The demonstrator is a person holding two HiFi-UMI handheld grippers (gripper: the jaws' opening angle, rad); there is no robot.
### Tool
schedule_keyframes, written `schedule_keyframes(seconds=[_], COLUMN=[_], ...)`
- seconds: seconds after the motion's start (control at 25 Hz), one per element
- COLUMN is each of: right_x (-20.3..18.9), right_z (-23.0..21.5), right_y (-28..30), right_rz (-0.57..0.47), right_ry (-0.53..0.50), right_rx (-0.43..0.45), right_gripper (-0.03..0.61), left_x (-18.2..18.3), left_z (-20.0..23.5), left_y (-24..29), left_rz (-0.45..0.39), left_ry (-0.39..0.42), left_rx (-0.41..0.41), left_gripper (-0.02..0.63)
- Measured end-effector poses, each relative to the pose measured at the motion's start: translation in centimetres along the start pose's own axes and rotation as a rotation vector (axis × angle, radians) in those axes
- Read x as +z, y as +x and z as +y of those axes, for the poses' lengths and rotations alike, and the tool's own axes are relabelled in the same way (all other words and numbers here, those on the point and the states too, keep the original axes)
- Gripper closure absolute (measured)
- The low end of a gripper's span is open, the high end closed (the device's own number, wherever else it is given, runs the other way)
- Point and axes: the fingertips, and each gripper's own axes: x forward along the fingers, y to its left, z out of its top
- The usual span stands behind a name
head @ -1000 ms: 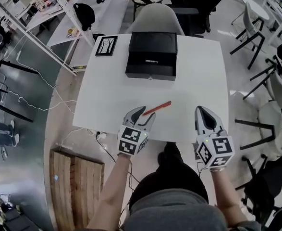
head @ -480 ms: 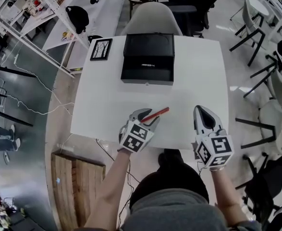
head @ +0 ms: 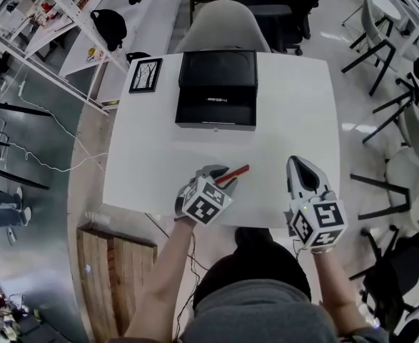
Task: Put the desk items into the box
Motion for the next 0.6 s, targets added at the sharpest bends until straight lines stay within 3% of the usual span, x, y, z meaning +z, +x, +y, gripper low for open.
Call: schedule_keyframes(seconds=[0.16,0.6], right_x=[-0.1,-0.2], right_z=[-0.4,-1.2], right_y=[0.5,1.7], right_rz=[0.006,0.024], right_ry=[0.004,0.001], right_rx=[0.001,0.016], right_gripper=[0.575,0.575], left_x=[-0.4,-0.6], left_z=[-0.1,-0.4], left_y=[0.4,0.7], left_rz=[0.047,0.072], left_ry=[0.02,-0.005], left_rx=[-0.008,-0.061], left_gripper=[0.508,0.526])
